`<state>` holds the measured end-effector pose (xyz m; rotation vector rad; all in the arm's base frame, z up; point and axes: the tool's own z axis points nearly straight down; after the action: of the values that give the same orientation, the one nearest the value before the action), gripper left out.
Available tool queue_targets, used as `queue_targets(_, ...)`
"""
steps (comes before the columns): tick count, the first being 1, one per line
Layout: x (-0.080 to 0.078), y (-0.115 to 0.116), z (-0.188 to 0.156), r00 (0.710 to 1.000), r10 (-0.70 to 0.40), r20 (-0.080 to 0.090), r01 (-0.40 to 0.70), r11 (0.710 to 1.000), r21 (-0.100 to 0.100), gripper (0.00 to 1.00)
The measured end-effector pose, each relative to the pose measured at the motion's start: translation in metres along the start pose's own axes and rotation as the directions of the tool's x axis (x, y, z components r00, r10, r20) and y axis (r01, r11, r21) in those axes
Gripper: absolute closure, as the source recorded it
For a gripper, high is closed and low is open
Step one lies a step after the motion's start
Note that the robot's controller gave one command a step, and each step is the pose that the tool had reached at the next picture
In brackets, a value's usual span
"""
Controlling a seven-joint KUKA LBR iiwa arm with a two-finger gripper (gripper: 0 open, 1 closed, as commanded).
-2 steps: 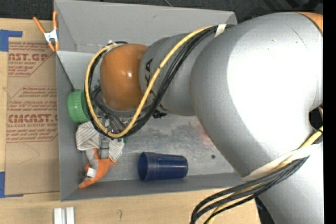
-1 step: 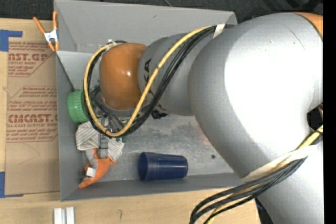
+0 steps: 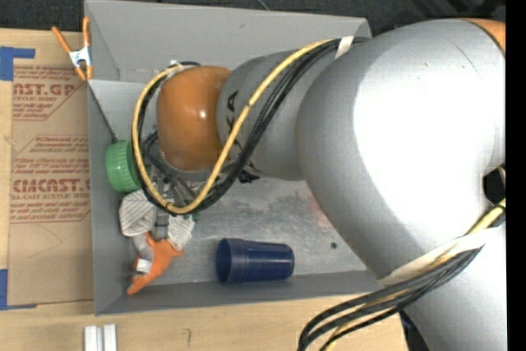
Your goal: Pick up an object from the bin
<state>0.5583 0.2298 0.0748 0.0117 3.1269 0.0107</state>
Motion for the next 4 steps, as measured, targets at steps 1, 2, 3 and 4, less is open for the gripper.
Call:
queue_targets(1, 0.000, 0.000, 0.000, 1.000, -0.003, 0.001, 0.003, 1.000, 0.000, 1.00)
queue_targets(2, 0.001, 0.000, -0.004, 1.000, -0.003, -0.003, 0.003, 1.000, 0.001, 1.00)
queue_targets(3, 0.004, -0.001, -0.023, 1.000, -0.003, -0.014, 0.003, 1.000, 0.005, 1.00)
queue_targets(4, 0.002, 0.000, -0.044, 1.000, -0.003, -0.011, 0.004, 1.000, 0.004, 1.00)
